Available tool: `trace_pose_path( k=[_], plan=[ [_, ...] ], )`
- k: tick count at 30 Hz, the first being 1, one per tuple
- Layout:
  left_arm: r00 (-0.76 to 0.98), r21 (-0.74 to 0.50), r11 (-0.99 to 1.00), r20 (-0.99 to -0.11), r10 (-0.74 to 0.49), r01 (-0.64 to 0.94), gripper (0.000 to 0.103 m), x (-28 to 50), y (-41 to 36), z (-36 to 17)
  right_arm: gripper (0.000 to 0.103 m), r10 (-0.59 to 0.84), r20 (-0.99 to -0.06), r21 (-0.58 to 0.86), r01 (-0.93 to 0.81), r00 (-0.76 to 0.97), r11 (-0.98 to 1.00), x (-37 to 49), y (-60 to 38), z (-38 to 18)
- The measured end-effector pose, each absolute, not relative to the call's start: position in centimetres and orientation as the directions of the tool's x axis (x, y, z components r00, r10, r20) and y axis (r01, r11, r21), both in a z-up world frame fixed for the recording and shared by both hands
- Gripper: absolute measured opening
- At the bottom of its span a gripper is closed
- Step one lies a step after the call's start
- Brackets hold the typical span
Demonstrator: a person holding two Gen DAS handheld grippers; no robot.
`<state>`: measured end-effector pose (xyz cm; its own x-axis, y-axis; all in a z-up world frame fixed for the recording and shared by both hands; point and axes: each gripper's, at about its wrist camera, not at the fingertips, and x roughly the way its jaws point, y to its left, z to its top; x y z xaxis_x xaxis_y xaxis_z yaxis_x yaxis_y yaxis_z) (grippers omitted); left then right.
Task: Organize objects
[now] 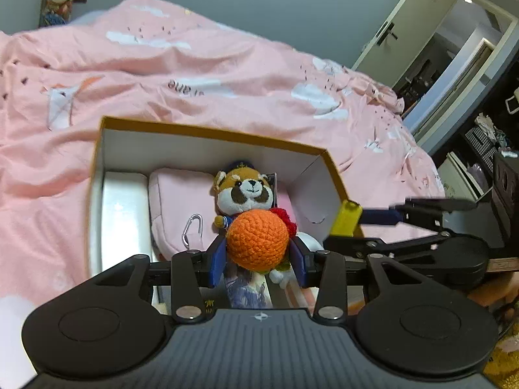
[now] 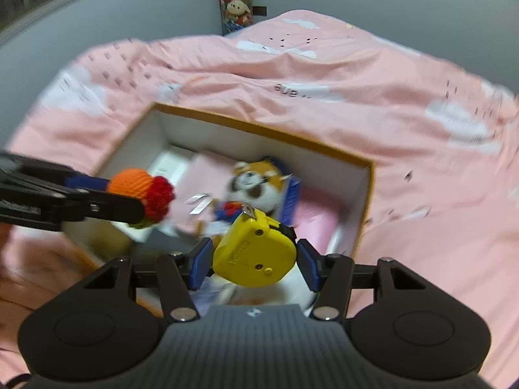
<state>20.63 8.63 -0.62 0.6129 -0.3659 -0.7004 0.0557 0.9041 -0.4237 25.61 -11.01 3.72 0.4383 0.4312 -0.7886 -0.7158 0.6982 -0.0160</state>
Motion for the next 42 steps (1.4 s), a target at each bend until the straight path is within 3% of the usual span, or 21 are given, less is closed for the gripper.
trace_pose_path(
  k=[4, 12, 27, 34, 40, 42],
  plan=[
    [0.591, -0.417, 0.908, -0.722, -0.359, 0.043, 0.047, 22.5, 8.5, -1.7, 0.058, 0.349, -0.813, -0.137, -0.736, 0.466, 0.663, 27.4, -9.3, 2.0],
    [0.582, -0.318, 0.948, -0.772, -0.253, -0.009, 0.047, 24.8, 9.3, -2.9, 0.058, 0.287, -0.824, -0.237, -0.757, 0.489, 0.609, 29.9, -7.4, -0.5],
    [0.592, -0.218, 0.968, -0.799, -0.106, -0.122, 0.052, 24.6, 7.9, -5.4, 0.057, 0.252, -0.831, -0.277, -0.761, 0.496, 0.587, 30.7, -6.4, -1.9],
    [0.674, -0.156, 0.974, -0.738, -0.006, -0.162, 0.075, 22.3, 6.7, -3.6, 0.059, 0.281, -0.804, -0.275, -0.746, 0.524, 0.606, 29.1, -6.9, -0.2],
    [0.764, -0.061, 0.98, -0.637, 0.108, -0.189, 0.078, 19.5, 5.1, -0.6, 0.06, 0.346, -0.752, -0.23, -0.716, 0.56, 0.659, 26.1, -8.3, 2.4],
    [0.795, -0.053, 0.978, -0.592, 0.132, -0.201, 0.081, 18.3, 4.7, 0.4, 0.066, 0.382, -0.724, -0.191, -0.699, 0.574, 0.689, 24.6, -9.2, 3.5]
  ],
)
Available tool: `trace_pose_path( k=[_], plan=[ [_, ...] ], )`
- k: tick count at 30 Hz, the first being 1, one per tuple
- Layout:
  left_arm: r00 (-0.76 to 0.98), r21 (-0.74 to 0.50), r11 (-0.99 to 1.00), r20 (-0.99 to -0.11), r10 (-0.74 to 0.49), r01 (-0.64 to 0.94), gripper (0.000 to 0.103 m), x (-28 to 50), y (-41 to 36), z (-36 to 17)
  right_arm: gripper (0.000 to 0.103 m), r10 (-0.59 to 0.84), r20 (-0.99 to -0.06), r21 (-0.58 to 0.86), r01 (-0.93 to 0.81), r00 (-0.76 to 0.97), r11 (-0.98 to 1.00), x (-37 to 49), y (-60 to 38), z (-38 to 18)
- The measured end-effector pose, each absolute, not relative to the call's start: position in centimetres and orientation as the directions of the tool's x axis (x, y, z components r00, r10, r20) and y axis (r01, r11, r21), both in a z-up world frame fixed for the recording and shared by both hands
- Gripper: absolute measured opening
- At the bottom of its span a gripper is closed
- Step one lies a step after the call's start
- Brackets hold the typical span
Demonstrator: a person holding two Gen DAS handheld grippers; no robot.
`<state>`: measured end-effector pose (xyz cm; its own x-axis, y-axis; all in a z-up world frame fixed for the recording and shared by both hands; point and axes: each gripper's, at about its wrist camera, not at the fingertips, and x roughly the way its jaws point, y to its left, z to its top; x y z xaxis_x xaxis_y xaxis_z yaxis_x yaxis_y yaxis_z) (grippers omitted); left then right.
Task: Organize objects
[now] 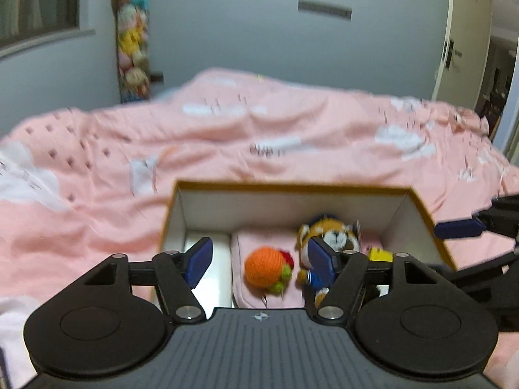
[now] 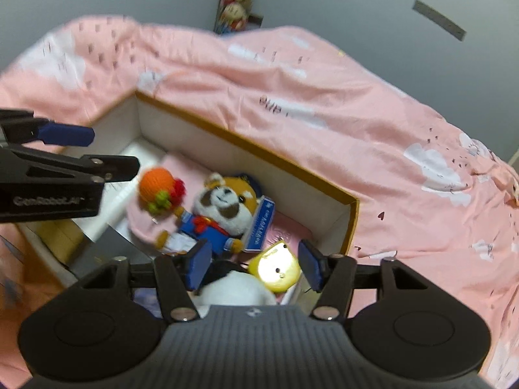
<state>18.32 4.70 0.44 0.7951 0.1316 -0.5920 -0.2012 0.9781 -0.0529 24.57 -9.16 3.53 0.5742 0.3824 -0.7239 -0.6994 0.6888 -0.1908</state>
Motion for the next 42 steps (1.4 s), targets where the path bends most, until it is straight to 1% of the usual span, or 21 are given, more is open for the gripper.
trace_pose_path(
  k=[5, 7, 8, 11, 14, 18, 20, 24, 30, 32, 37, 39, 42],
  plan=[
    [0.85, -0.041, 0.971, -0.494, 0.185, -0.235, 0.085, 15.7, 4.1, 2.4, 0.068, 0.445, -0.647, -0.118, -0.658, 0.619, 0.744, 20.9, -11.0, 5.2],
    [0.866, -0.027, 0.972, -0.461, 0.196, -0.234, 0.088, 14.6, 3.9, 2.9, 0.069, 0.454, -0.612, -0.103, -0.635, 0.647, 0.766, 19.6, -11.7, 5.6],
    [0.872, -0.018, 0.972, -0.447, 0.2, -0.233, 0.088, 14.1, 3.7, 3.1, 0.07, 0.46, -0.595, -0.088, -0.622, 0.659, 0.778, 19.0, -12.1, 5.7],
    [0.883, 0.01, 0.971, -0.416, 0.22, -0.237, 0.089, 12.8, 3.5, 3.5, 0.072, 0.476, -0.547, -0.032, -0.585, 0.689, 0.81, 17.1, -13.3, 6.0],
    [0.885, 0.041, 0.968, -0.397, 0.244, -0.249, 0.09, 11.9, 3.1, 3.2, 0.073, 0.469, -0.517, 0.005, -0.546, 0.716, 0.838, 15.5, -14.2, 5.8],
    [0.87, 0.05, 0.968, -0.429, 0.245, -0.248, 0.091, 11.3, 2.7, 2.4, 0.075, 0.441, -0.489, 0.04, -0.486, 0.753, 0.873, 14.2, -15.0, 5.2],
    [0.865, 0.041, 0.97, -0.443, 0.234, -0.242, 0.091, 10.9, 2.7, 1.9, 0.079, 0.429, -0.483, 0.052, -0.463, 0.764, 0.885, 13.8, -15.2, 4.8],
    [0.848, 0.042, 0.969, -0.476, 0.234, -0.244, 0.091, 10.3, 2.6, 1.2, 0.083, 0.412, -0.467, 0.07, -0.432, 0.782, 0.899, 13.0, -15.4, 4.2],
    [0.82, 0.06, 0.97, -0.523, 0.232, -0.236, 0.091, 9.6, 2.5, 0.3, 0.087, 0.413, -0.499, 0.056, -0.448, 0.762, 0.892, 12.0, -15.0, 2.9],
    [0.807, 0.064, 0.97, -0.543, 0.231, -0.234, 0.091, 9.4, 2.5, -0.1, 0.091, 0.413, -0.505, 0.046, -0.454, 0.758, 0.89, 11.6, -14.9, 2.6],
    [0.772, 0.053, 0.969, -0.594, 0.226, -0.243, 0.091, 9.0, 2.9, -1.0, 0.093, 0.415, -0.513, 0.053, -0.454, 0.752, 0.889, 11.2, -14.8, 2.4],
    [0.762, 0.053, 0.969, -0.608, 0.223, -0.242, 0.091, 8.8, 2.9, -1.3, 0.096, 0.417, -0.517, 0.057, -0.456, 0.748, 0.888, 11.1, -14.8, 2.2],
    [0.749, 0.055, 0.97, -0.626, 0.217, -0.235, 0.091, 8.7, 2.7, -1.7, 0.097, 0.418, -0.521, 0.064, -0.454, 0.744, 0.889, 11.0, -14.9, 2.0]
  ],
)
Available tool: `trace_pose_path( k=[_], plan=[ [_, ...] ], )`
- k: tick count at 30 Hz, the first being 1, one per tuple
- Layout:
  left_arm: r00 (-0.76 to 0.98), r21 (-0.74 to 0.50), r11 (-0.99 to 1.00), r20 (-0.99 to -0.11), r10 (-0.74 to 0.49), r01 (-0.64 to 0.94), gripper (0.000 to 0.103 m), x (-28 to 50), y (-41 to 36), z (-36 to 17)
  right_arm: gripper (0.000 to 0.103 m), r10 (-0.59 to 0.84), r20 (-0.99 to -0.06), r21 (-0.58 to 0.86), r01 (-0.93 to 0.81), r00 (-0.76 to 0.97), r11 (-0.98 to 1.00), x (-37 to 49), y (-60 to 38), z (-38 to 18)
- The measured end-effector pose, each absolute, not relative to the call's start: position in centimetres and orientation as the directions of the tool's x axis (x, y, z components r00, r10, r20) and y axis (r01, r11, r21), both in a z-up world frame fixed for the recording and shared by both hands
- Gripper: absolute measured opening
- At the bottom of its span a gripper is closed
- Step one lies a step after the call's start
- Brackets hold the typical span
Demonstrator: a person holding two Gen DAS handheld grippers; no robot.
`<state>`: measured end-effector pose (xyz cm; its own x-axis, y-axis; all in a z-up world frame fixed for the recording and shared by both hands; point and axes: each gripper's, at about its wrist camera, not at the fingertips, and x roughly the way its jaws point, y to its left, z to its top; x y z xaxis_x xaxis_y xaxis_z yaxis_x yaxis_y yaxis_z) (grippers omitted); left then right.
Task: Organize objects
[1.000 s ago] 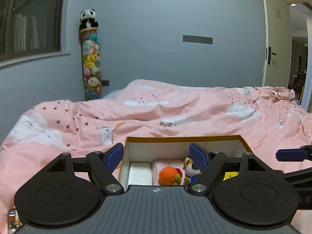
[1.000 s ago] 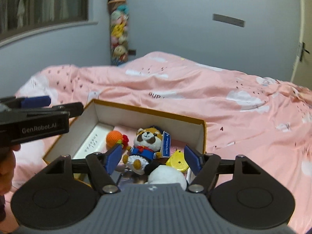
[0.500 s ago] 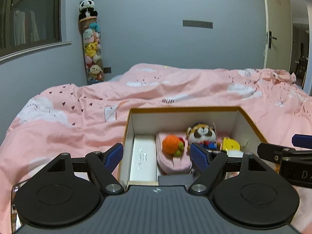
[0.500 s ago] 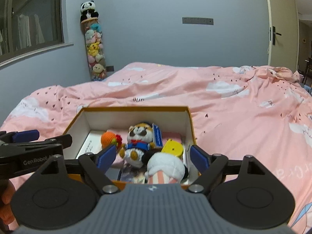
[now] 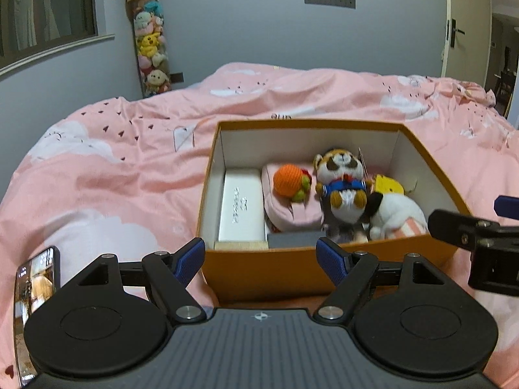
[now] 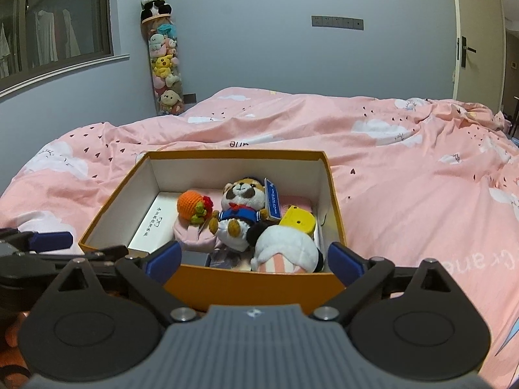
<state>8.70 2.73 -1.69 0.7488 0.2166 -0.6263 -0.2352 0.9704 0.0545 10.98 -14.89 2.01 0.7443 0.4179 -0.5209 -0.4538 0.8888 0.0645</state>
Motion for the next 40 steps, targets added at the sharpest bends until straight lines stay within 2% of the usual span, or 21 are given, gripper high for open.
trace_pose_path(
  k=[13, 40],
  plan=[
    [0.709, 0.048, 0.969, -0.674, 0.209, -0.241, 0.091, 8.8, 2.7, -2.4, 0.098, 0.401, -0.591, 0.08, -0.443, 0.7, 0.893, 11.4, -14.8, 0.8],
    [0.692, 0.053, 0.968, -0.689, 0.214, -0.246, 0.091, 9.1, 2.8, -2.9, 0.098, 0.393, -0.618, 0.083, -0.44, 0.681, 0.894, 11.7, -14.7, 0.3]
  ],
)
